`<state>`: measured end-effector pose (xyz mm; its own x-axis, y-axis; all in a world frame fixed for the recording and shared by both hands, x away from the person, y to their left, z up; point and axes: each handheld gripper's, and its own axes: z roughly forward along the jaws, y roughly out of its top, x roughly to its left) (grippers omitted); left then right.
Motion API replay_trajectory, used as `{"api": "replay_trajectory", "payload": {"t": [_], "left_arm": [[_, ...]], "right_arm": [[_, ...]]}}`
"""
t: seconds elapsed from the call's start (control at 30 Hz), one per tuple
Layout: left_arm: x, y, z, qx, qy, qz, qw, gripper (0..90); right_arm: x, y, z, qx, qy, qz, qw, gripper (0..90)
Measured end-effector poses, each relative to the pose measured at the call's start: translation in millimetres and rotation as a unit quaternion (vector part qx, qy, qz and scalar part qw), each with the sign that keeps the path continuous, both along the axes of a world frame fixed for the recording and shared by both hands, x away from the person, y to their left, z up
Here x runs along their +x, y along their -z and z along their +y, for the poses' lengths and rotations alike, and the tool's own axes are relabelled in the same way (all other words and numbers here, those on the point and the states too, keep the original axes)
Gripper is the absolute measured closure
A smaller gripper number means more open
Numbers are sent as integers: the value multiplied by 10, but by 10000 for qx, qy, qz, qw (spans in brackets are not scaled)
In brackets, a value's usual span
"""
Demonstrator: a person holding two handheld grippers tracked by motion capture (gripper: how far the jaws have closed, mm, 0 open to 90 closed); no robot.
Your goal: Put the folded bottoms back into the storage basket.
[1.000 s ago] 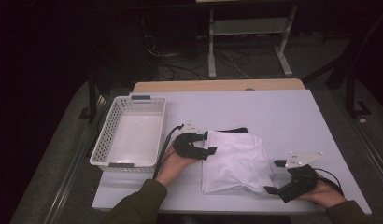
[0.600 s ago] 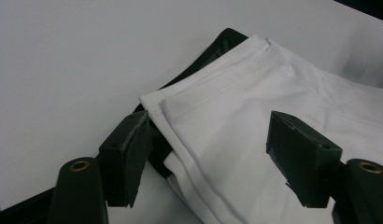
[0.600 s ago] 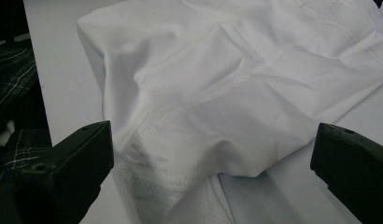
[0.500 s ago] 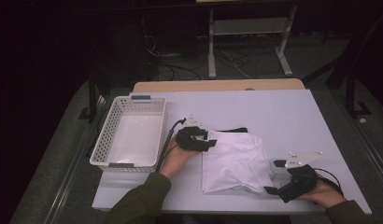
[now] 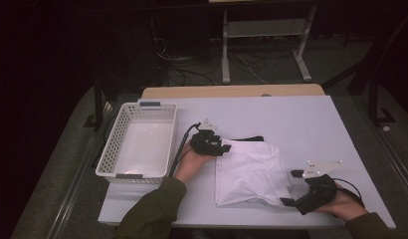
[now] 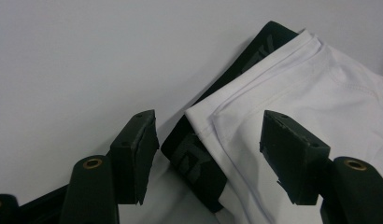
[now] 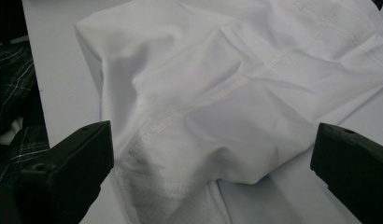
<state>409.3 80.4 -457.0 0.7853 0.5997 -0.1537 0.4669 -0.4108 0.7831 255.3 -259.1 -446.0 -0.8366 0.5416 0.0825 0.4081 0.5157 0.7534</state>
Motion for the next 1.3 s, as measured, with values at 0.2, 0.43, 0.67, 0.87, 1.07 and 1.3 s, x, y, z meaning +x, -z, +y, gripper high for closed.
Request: {"api": "replay_trajectory", "payload": {"t": [0.2, 0.43, 0.67, 0.87, 1.07, 1.3], "left_arm": [[13, 45, -49, 169, 78, 20, 9998, 373], [-5, 32, -86, 322, 252, -34, 9992, 459], [-25, 20, -113, 246, 559, 104, 9981, 682], [-31, -11, -92, 98, 508, 173, 9985, 752], [-50, -103, -39, -41, 314, 25, 9995, 756], [-21, -116, 46, -152, 60, 37, 9999, 757]], "right_arm": [[-8, -5, -14, 21, 31, -1, 10000, 0], [-32, -1, -32, 8, 17, -22, 10000, 0], [-41, -3, -33, -2, -2, -36, 10000, 0], [-43, 3, -8, -80, -22, -21, 10000, 0], [-42, 10, -4, -154, -13, 58, 9999, 41], [-57, 50, 60, -460, -116, 163, 9987, 144]]}}
